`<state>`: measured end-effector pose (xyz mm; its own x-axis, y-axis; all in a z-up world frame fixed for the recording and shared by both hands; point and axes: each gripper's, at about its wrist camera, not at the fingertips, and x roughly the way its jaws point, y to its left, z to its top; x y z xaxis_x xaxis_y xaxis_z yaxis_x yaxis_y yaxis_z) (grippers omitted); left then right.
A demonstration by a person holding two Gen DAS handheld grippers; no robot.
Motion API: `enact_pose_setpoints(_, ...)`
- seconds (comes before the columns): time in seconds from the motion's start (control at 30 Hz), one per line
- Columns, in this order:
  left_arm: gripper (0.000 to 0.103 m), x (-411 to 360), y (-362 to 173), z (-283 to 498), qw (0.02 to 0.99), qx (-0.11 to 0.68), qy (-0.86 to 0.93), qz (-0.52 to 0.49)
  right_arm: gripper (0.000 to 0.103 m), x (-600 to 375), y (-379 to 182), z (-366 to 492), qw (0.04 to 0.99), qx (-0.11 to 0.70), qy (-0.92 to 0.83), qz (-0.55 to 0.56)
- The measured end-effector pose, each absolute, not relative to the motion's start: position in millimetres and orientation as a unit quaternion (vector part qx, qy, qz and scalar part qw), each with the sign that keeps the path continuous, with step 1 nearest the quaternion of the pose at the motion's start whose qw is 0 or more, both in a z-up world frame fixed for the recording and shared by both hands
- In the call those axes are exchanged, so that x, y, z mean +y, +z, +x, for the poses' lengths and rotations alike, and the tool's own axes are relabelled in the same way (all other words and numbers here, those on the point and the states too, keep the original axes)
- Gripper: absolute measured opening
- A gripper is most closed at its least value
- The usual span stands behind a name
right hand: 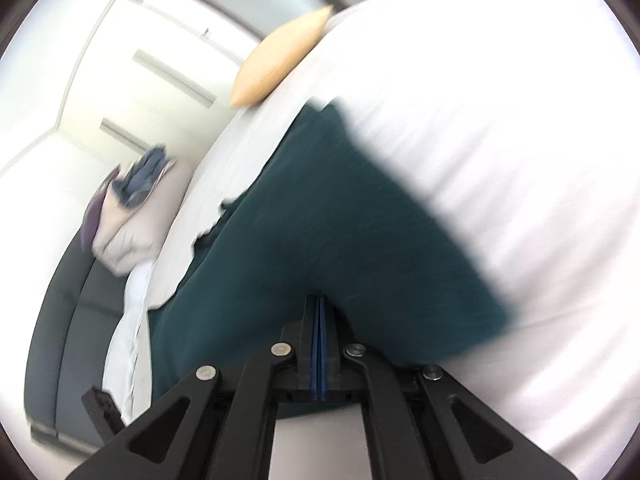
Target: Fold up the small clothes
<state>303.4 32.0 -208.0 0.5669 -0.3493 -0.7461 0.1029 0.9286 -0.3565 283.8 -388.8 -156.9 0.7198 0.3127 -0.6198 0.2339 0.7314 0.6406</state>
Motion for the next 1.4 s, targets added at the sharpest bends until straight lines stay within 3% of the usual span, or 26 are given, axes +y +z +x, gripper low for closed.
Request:
enact_pose_setpoints(0.1, 0.007, 32.5, -207.9, 303.2, 0.875, 0.446, -0.13, -0.138, 0.0, -399.0, -144.9, 267.2, 0.863, 0.359, -0.026, 0.355)
enact_pose_setpoints(0.13, 0.007, 32.8, -207.8, 303.2, 0.875, 0.446, -0.129, -0.138, 0.005, -397.2, -138.5, 265.0, 0.867, 0.355, -0.035, 0.347)
enact_pose_setpoints(0.2, 0.007, 32.7, -205.6, 302.0, 0.876, 0.444, -0.128, -0.137, 0.027, -390.6, -123.8, 262.9, 0.878, 0.338, -0.025, 0.337)
enact_pose_setpoints(0.27, 0.007, 32.5, -199.0, 298.4, 0.876, 0.446, -0.127, -0.133, 0.057, -377.8, -103.9, 271.1, 0.887, 0.314, 0.014, 0.337)
enact_pose_setpoints(0.3, 0.007, 34.2, -192.3, 297.2, 0.871, 0.455, -0.121, -0.138, 0.06, -372.2, -98.7, 276.5, 0.889, 0.311, 0.029, 0.335)
enact_pose_setpoints(0.4, 0.007, 44.3, -155.7, 295.1, 0.885, 0.421, -0.115, -0.162, 0.06, -344.8, -81.7, 310.7, 0.89, 0.321, 0.098, 0.309)
enact_pose_setpoints(0.53, 0.007, 42.5, -121.1, 338.7, 0.906, 0.393, -0.108, -0.116, 0.06, -308.7, -86.6, 365.8, 0.866, 0.364, 0.154, 0.308)
enact_pose_setpoints(0.73, 0.007, 45.5, -127.1, 425.3, 0.91, 0.401, -0.072, -0.075, 0.062, -256.2, -111.6, 439.1, 0.823, 0.412, 0.223, 0.322)
enact_pose_setpoints(0.83, 0.007, 52.8, -154.7, 457.6, 0.901, 0.425, -0.054, -0.068, 0.062, -249.5, -136.2, 469.9, 0.801, 0.443, 0.218, 0.337)
enact_pose_setpoints(0.9, 0.007, 66.6, -185.7, 463.6, 0.889, 0.447, -0.048, -0.086, 0.043, -259.4, -155.9, 485.2, 0.79, 0.454, 0.205, 0.358)
enact_pose_setpoints(0.97, 0.007, 82.0, -196.4, 454.8, 0.895, 0.42, -0.072, -0.134, 0.012, -271.7, -162.3, 489.2, 0.784, 0.454, 0.197, 0.375)
enact_pose_setpoints(1.03, 0.007, 89.8, -195.6, 454.0, 0.89, 0.42, -0.08, -0.155, 0.0, -290.1, -170.5, 489.4, 0.779, 0.438, 0.207, 0.398)
enact_pose_setpoints(1.17, 0.007, 93.2, -195.3, 454.4, 0.892, 0.417, -0.082, -0.157, 0.0, -354.4, -170.2, 465.1, 0.792, 0.389, 0.164, 0.441)
enact_pose_setpoints(1.23, 0.007, 98.8, -192.3, 450.5, 0.89, 0.415, -0.081, -0.17, 0.006, -386.1, -163.8, 449.2, 0.805, 0.373, 0.117, 0.446)
enact_pose_setpoints(1.3, 0.007, 103.5, -186.1, 439.4, 0.892, 0.412, -0.069, -0.172, 0.022, -415.8, -153.2, 429.6, 0.821, 0.363, 0.07, 0.436)
enact_pose_setpoints(1.37, 0.007, 104.1, -175.4, 406.5, 0.89, 0.416, -0.054, -0.179, 0.045, -441.1, -135.6, 400.0, 0.84, 0.352, 0.04, 0.411)
enact_pose_setpoints(1.4, 0.007, 107.0, -169.3, 390.0, 0.891, 0.411, -0.057, -0.182, 0.05, -444.6, -131.7, 394.3, 0.844, 0.355, 0.035, 0.401)
